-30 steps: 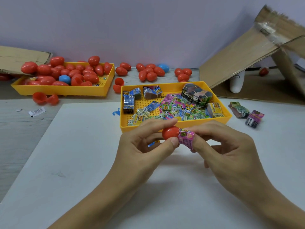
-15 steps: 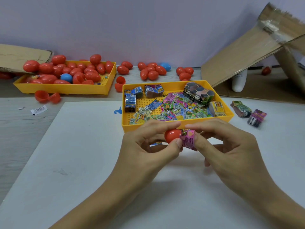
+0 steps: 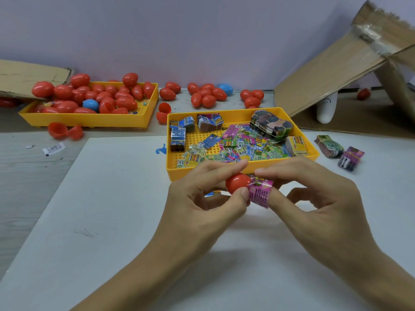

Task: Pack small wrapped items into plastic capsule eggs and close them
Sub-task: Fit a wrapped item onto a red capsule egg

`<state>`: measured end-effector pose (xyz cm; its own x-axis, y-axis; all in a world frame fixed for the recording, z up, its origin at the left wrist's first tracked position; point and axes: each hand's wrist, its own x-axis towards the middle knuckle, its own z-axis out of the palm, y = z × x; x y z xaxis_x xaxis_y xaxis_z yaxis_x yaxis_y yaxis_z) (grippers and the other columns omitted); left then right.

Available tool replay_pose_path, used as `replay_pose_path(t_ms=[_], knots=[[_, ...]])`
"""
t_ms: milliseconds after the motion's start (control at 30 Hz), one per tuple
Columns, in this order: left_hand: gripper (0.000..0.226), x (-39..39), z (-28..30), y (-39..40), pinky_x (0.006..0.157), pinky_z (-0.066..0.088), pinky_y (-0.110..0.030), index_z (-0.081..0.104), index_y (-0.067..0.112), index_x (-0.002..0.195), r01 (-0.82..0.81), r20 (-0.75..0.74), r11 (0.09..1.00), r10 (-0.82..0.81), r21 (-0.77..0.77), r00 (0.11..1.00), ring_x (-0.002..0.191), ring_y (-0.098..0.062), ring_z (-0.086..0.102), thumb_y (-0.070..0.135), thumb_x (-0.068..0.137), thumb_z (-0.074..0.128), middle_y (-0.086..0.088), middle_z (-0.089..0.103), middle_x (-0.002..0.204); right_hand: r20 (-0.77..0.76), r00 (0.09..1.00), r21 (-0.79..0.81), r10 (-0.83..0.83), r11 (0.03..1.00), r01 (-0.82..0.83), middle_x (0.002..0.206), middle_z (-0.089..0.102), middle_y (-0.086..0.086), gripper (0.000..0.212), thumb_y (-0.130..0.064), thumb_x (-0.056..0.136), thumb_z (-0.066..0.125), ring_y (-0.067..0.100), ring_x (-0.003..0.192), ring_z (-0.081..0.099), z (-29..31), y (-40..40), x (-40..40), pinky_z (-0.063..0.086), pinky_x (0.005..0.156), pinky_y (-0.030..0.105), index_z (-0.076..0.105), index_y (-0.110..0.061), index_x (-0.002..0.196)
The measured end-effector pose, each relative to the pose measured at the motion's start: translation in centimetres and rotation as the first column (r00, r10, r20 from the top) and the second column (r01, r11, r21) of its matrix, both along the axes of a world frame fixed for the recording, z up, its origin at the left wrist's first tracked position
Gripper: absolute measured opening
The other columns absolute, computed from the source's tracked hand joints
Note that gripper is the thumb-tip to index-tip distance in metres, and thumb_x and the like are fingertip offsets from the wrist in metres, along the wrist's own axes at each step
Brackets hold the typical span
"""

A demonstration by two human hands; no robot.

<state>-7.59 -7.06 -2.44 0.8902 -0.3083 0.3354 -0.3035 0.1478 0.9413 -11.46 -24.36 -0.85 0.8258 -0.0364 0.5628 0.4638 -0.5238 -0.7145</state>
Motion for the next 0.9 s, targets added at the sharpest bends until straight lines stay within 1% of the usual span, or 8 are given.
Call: replay_pose_path(t_ms=[100, 167, 267, 467, 533, 700, 800, 900], knots=[[0.034, 0.02, 0.16, 0.02, 0.073, 0.062, -0.036, 0.073, 0.019, 0.113, 0.015, -0.015, 1.0, -0.015, 0.002, 1.0, 0.088, -0.02, 0.071, 0.022, 0.079, 0.069, -0.002, 0.068, 0.1, 0.035, 0.999, 0.0, 0.025, 1.0, -0.025, 0.094, 0.07, -0.011, 0.014, -0.024, 0.086, 0.067, 0.014, 0.083, 0.067, 0.09, 0.05, -0.08, 0.05, 0.052, 0.022, 0.073, -0.025, 0.099], [0.033, 0.06, 0.17, -0.03, 0.073, 0.062, -0.036, 0.073, 0.015, 0.112, 0.039, -0.032, 0.999, -0.039, -0.007, 0.999, 0.085, -0.02, 0.072, 0.015, 0.079, 0.074, -0.002, 0.067, 0.099, 0.042, 0.999, 0.008, 0.027, 1.0, -0.027, 0.092, 0.069, -0.014, 0.014, -0.028, 0.088, 0.064, 0.014, 0.082, 0.066, 0.07, 0.04, -0.09, 0.049, 0.051, 0.022, 0.072, -0.026, 0.099], [0.031, 0.04, 0.14, -0.12, 0.071, 0.061, -0.034, 0.073, 0.013, 0.11, 0.054, -0.048, 0.998, -0.055, -0.024, 0.997, 0.083, -0.018, 0.072, 0.005, 0.08, 0.067, -0.004, 0.066, 0.098, 0.03, 0.999, 0.011, 0.027, 1.0, -0.027, 0.089, 0.069, -0.013, 0.015, -0.028, 0.088, 0.064, 0.015, 0.08, 0.066, -0.08, 0.06, 0.03, 0.048, 0.051, 0.02, 0.074, -0.024, 0.098], [0.033, 0.01, 0.14, 0.05, 0.075, 0.062, -0.04, 0.073, 0.014, 0.113, 0.053, -0.052, 0.998, -0.054, -0.025, 0.997, 0.09, -0.022, 0.07, 0.016, 0.08, 0.073, -0.009, 0.065, 0.105, 0.027, 0.999, -0.025, 0.031, 0.999, -0.03, 0.092, 0.07, -0.014, 0.017, -0.027, 0.088, 0.064, 0.014, 0.083, 0.067, 0.02, -0.1, 0.19, 0.047, 0.052, 0.017, 0.073, -0.029, 0.103], [0.034, -0.03, 0.18, 0.04, 0.075, 0.062, -0.041, 0.074, 0.015, 0.113, 0.047, -0.041, 0.999, -0.048, -0.025, 0.998, 0.09, -0.025, 0.07, 0.02, 0.079, 0.073, -0.008, 0.065, 0.104, 0.017, 0.999, -0.023, 0.036, 0.999, -0.035, 0.094, 0.07, -0.014, 0.019, -0.027, 0.089, 0.063, 0.015, 0.083, 0.067, 0.06, -0.1, 0.18, 0.048, 0.051, 0.019, 0.073, -0.029, 0.104], [0.033, 0.06, -0.02, 0.01, 0.075, 0.061, -0.037, 0.074, 0.017, 0.112, 0.026, -0.004, 0.999, -0.026, -0.037, 1.0, 0.091, -0.031, 0.069, 0.009, 0.08, 0.075, -0.007, 0.065, 0.102, -0.013, 0.998, 0.001, 0.055, 0.998, -0.055, 0.098, 0.071, -0.013, 0.022, -0.026, 0.088, 0.06, 0.018, 0.087, 0.067, 0.19, 0.01, 0.02, 0.05, 0.047, 0.026, 0.073, -0.03, 0.106], [0.034, 0.01, 0.08, 0.12, 0.076, 0.062, -0.037, 0.072, 0.015, 0.116, 0.023, 0.038, 0.999, -0.021, -0.038, 0.999, 0.095, -0.026, 0.068, 0.013, 0.081, 0.072, -0.006, 0.064, 0.104, -0.039, 0.997, 0.005, 0.064, 0.998, -0.064, 0.1, 0.071, -0.013, 0.023, -0.02, 0.088, 0.064, 0.017, 0.089, 0.067, 0.23, -0.04, -0.02, 0.051, 0.047, 0.03, 0.072, -0.031, 0.106], [0.035, -0.07, 0.04, 0.09, 0.077, 0.062, -0.034, 0.071, 0.013, 0.116, -0.004, 0.089, 1.0, 0.006, -0.025, 0.996, 0.095, -0.022, 0.067, 0.004, 0.082, 0.072, -0.007, 0.063, 0.104, -0.069, 0.997, 0.02, 0.018, 1.0, -0.017, 0.097, 0.071, -0.013, 0.025, -0.015, 0.085, 0.065, 0.017, 0.083, 0.068, 0.14, -0.17, 0.08, 0.051, 0.046, 0.032, 0.073, -0.03, 0.104]])
